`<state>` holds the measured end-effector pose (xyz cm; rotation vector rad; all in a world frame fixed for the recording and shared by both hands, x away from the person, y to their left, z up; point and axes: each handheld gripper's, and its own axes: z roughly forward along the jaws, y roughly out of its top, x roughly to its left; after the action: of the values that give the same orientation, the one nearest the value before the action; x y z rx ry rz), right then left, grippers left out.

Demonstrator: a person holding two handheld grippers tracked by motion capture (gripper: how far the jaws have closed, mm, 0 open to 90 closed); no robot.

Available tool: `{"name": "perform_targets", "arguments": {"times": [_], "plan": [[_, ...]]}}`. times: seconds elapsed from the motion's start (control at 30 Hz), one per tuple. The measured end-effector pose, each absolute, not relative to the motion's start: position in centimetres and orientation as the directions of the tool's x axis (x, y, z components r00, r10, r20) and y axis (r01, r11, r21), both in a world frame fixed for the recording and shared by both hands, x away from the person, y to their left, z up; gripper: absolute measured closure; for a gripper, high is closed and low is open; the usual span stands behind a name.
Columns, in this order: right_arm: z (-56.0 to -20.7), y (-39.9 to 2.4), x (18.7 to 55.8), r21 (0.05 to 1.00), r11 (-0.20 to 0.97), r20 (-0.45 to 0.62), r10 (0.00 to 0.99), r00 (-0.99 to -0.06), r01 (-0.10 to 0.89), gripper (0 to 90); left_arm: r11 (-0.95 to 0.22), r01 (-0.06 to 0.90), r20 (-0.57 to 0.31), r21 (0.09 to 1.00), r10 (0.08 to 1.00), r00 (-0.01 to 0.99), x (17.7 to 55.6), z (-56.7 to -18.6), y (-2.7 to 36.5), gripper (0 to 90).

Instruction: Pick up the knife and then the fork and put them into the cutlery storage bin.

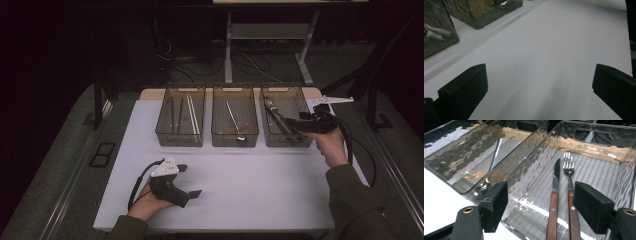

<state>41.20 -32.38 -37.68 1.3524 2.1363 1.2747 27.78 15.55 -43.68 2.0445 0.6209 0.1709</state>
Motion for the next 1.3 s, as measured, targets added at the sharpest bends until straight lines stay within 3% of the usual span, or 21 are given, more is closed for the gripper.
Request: {"name": "perform_targets", "arguments": {"times": [0.33, 0.83, 1.3], "plan": [[-36.8, -32.3, 38.8, 0.824, 0.193, 0.186, 0.796, -0.576, 0.532, 20.7, -0.407, 0.363, -0.127, 0.838, 0.501, 0.856, 27.8, -43.7, 15.9, 0.0], [-37.4, -30.8, 34.1, 0.859, 0.255, 0.128, 0.735, -0.666, 0.445, 18.1, -0.412, 0.359, -0.119, 0.837, 0.503, 0.856, 27.7, -43.6, 16.0, 0.0], [-39.7, -30.5, 30.9, 0.854, 0.290, 0.111, 0.710, -0.696, 0.432, 17.0, -0.421, 0.355, -0.114, 0.834, 0.499, 0.859, 27.5, -43.6, 15.8, 0.0]]}}
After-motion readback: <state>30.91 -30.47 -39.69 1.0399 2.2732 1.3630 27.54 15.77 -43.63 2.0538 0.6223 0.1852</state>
